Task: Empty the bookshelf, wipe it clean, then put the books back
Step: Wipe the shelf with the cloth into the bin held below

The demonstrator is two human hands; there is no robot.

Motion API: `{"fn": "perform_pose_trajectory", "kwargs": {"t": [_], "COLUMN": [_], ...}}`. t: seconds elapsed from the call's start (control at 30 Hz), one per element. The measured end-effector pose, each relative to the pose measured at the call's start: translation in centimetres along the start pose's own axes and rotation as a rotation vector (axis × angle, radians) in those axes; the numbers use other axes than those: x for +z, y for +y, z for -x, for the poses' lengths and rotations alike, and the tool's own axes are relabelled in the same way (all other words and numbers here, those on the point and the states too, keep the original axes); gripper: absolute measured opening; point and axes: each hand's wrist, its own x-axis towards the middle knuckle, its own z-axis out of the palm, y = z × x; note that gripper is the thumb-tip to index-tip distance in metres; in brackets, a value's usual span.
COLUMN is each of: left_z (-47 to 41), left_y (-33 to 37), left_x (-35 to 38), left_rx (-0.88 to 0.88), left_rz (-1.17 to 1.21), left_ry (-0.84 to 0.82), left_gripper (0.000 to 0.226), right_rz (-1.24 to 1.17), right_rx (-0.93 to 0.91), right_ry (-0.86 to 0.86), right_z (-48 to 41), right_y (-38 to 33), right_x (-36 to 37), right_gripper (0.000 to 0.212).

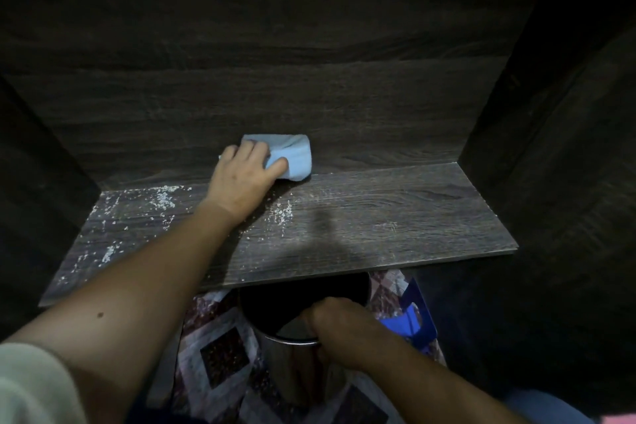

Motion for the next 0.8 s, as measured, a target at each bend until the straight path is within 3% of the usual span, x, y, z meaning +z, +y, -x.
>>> {"fn": "perform_pose_trajectory", "kwargs": {"t": [0.17, 0.33, 0.53, 0.6, 0.8], "left_z": [-0.2, 0.1, 1.0, 1.0, 1.0], "left_y": [-0.7, -0.7, 0.2, 0.5, 0.9], "left_x": [1.3, 2.1, 1.9, 1.4, 1.2], "left_rx": [-0.014, 0.022, 0.022, -0.021, -0.181], "left_rz": [-0.068, -0.028, 0.067, 0.123, 0.433], "left_ry": [0.079, 0.1, -0.032, -0.117, -0.309], "left_gripper": [0.003, 0.011, 0.025, 0.023, 0.044], "right_rz": [-0.017, -0.007, -0.002, -0.017, -0.012], "right_rx": [-0.001, 0.029, 0.076, 0.076, 0.06], "right_ry": [0.011, -0.012, -0.014, 0.007, 0.022], "right_z": [-0.7, -1.1, -1.1, -1.0, -0.8], "right_y": [0.4, 0.8, 1.0, 1.2, 1.0], "right_x": [0.3, 0.5, 0.9, 1.0, 0.8], "right_gripper": [0.034, 0.035, 0.036, 0.034, 0.029]}}
